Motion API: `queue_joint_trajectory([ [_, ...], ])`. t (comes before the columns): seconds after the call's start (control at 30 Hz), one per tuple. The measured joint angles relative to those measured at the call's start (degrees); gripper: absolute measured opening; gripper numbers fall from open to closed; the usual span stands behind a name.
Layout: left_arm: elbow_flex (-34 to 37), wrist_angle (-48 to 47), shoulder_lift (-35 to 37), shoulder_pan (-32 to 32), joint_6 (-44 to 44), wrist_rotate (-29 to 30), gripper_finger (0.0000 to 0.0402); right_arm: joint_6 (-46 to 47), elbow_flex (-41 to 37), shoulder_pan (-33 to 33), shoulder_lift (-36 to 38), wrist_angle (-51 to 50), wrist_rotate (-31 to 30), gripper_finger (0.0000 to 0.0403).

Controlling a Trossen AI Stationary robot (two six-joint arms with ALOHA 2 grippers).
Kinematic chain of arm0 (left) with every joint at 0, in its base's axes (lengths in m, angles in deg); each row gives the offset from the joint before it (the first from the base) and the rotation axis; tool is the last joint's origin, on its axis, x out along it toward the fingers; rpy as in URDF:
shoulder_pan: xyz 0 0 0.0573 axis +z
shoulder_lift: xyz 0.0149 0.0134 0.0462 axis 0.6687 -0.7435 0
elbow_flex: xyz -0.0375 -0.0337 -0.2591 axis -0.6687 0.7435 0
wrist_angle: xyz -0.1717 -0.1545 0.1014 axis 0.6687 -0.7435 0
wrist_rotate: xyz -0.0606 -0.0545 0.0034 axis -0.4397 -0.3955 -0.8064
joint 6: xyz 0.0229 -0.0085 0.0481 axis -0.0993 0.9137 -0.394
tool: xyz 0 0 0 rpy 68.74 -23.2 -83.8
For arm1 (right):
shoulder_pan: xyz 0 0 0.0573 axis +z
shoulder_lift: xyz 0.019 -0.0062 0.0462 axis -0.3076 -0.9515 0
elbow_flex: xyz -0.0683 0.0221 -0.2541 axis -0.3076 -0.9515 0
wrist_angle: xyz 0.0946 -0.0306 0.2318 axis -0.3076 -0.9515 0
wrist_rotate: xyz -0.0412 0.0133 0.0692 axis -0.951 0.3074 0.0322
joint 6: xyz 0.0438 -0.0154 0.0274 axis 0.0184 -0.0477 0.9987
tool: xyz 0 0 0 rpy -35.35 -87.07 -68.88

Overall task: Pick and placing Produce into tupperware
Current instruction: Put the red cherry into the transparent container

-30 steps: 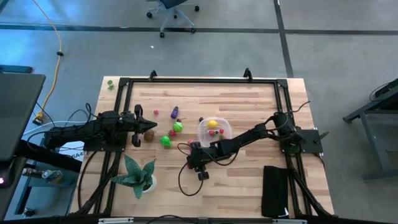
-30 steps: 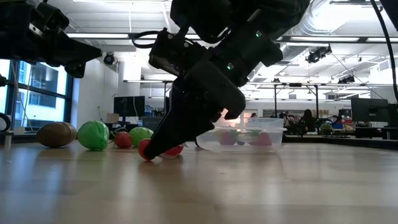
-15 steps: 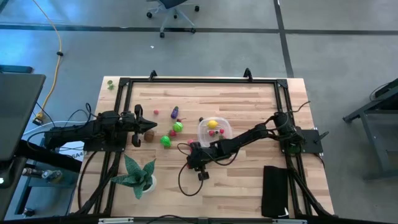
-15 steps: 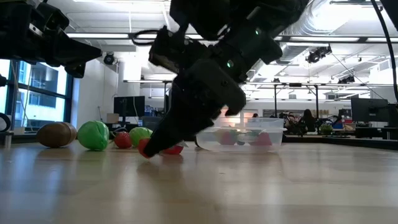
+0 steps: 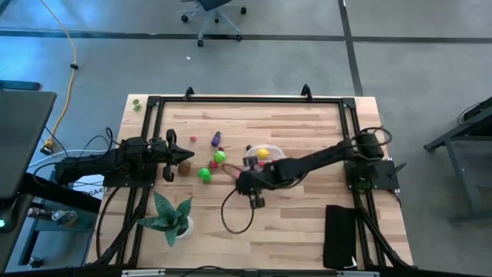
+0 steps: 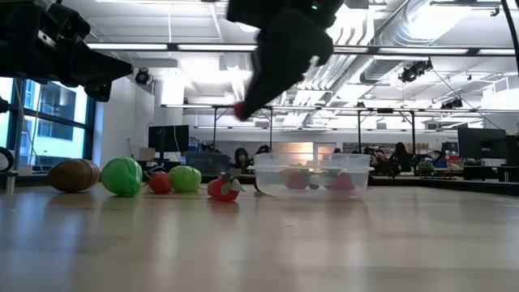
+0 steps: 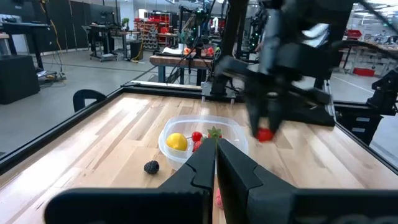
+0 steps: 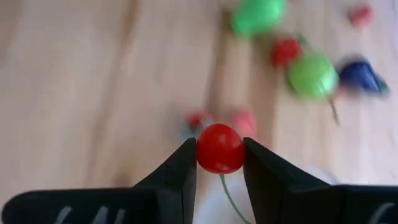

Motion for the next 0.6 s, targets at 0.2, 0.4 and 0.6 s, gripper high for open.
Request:
queue_joint_trajectory([
  [0.2,0.0,0.0,0.0,0.01,0.01,0.0,0.0005,4.35,-0.02,-2.98,2.16,-9.25,0.59,0.0092],
  [0.4,0.0,0.02,0.02,0.02,0.02,0.0,0.0005,4.45,-0.11,-6.73,0.38,-10.11,7.14,0.0092],
  [0.6,0.0,0.02,0.01,0.02,0.0,0.0,0.0005,3.16,-0.13,-9.99,-2.1,-10.35,11.81,0.0092],
])
